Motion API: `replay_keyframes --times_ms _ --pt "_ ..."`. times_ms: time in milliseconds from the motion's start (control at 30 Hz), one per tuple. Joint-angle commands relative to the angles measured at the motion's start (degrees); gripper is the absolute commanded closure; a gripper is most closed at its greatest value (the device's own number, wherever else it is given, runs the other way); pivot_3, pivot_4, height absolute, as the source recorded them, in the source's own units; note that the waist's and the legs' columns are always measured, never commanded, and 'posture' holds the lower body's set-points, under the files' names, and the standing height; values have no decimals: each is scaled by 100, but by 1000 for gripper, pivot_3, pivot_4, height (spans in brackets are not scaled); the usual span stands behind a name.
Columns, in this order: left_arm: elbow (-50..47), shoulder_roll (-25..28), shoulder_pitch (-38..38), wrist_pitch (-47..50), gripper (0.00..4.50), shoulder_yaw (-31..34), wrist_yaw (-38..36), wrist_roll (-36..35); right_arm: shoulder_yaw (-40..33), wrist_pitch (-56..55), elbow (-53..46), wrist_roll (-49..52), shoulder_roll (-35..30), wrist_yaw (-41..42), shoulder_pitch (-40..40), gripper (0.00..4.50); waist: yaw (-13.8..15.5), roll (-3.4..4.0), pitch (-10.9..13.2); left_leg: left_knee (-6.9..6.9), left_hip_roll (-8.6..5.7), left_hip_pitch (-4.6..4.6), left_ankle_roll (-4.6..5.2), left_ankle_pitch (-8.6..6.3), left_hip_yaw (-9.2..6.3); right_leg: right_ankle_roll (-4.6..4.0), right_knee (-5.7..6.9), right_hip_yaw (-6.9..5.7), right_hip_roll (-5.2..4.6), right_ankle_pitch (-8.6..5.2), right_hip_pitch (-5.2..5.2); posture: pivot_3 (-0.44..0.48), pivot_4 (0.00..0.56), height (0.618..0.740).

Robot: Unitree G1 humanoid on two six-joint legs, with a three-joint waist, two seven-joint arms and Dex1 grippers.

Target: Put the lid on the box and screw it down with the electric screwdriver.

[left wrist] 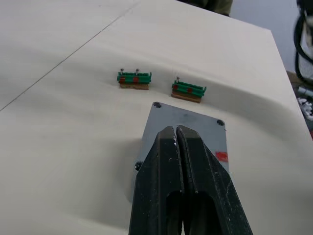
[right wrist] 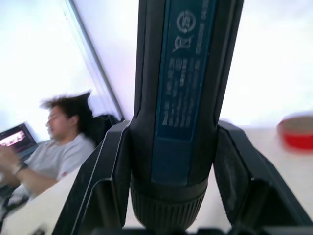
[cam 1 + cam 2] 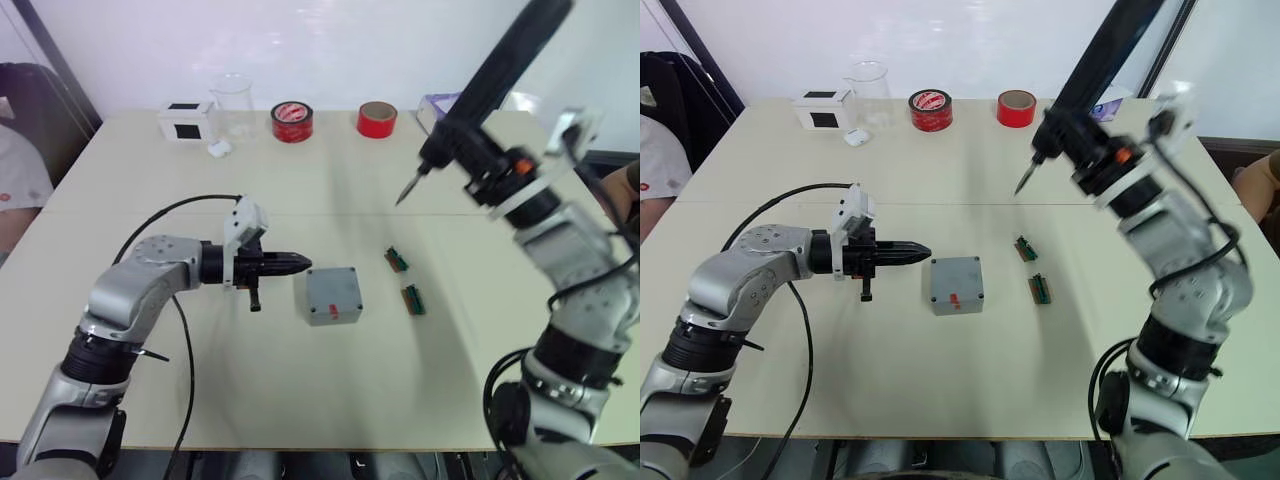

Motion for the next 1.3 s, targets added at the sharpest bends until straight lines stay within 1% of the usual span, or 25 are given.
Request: replay_keyframes --times_ms 33,167,367,600,833,1033,1167,1300 --pt "-57 -28 -166 -70 4500 -176 -81 162 632 -528 -766 -208 66 115 190 2689 -4 0 0 0 -1 6 3 3 6 -1 -4 0 1 2 6 0 150 740" --pt "119 -128 -267 -465 4500 -604 -152 651 1196 -1014 -810 -606 148 276 612 2689 2 -3 -2 2 0 17 10 10 4 -1 1 -1 12 3 17 0 150 740" --pt "516 -500 -429 -783 4500 -946 -129 1113 1607 -1512 -621 -1162 13 408 809 2689 -5 -3 -2 2 1 15 8 12 4 -2 6 -2 15 3 11 0 150 740" --pt "839 -540 -376 -1173 4500 -1330 -259 1680 2027 -1897 -357 -1651 27 519 990 2689 -6 -4 -2 2 3 17 9 12 5 -2 10 -2 18 3 9 0 150 740" --pt "1031 -523 -299 -1355 4500 -1226 -384 1733 2208 -2186 -109 -1914 151 537 1056 2689 -6 -4 -3 2 4 20 9 12 5 -2 11 -2 17 3 12 0 150 740" --pt "934 -527 -237 -1330 4500 -1203 -377 1717 2244 -2237 -116 -1996 45 625 1214 2689 -5 -5 -3 2 4 26 9 12 4 -2 11 -2 17 3 18 0 150 740" --pt "816 -544 -207 -1256 4500 -1200 -352 1707 2239 -2182 -109 -1987 -48 680 1262 2689 -6 -5 -4 1 4 47 9 12 4 -3 11 -2 17 3 38 0 150 740" --pt "760 -563 -194 -1218 4500 -1198 -339 1697 2261 -2203 -31 -2033 -91 699 1252 2689 0 -5 -4 -4 4 88 12 10 5 -3 4 -2 17 1 78 0 150 740"
